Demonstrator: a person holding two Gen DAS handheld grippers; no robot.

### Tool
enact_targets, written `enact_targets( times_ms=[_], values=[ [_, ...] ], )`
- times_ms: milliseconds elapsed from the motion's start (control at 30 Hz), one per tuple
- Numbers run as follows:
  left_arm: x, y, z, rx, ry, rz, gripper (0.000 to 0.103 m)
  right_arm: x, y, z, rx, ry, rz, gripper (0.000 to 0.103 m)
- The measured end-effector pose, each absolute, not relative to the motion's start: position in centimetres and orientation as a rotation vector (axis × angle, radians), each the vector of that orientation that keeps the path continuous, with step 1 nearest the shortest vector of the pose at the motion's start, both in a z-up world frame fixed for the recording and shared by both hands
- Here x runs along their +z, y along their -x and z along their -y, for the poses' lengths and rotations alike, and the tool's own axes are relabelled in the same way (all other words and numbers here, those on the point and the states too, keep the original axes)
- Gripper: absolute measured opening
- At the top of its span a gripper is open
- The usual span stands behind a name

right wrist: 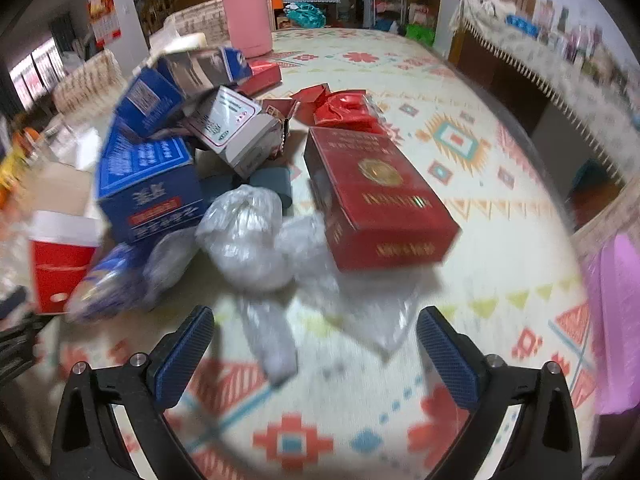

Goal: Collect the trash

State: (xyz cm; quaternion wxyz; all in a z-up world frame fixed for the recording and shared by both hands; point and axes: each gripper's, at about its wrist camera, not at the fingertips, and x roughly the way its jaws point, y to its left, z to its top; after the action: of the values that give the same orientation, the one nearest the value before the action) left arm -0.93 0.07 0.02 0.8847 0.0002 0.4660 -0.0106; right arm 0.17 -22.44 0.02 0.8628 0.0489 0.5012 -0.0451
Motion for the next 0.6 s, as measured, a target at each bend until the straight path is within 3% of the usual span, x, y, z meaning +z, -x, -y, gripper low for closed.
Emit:
enact_targets(
  times_ms=[333, 600],
  values=[
    [0.1, 1.2, -0.1, -0.034, -0.004, -0.971, 0.103, 10.4, 15.8, 34.2, -0.221, -0.147, -0.779, 0.103],
    [0.1, 1.2, -0.1, -0.034, -0.004, -0.971, 0.103, 13.6, 26.1, 45.2, -0.507, -0.146, -0.759, 0.103]
  ],
)
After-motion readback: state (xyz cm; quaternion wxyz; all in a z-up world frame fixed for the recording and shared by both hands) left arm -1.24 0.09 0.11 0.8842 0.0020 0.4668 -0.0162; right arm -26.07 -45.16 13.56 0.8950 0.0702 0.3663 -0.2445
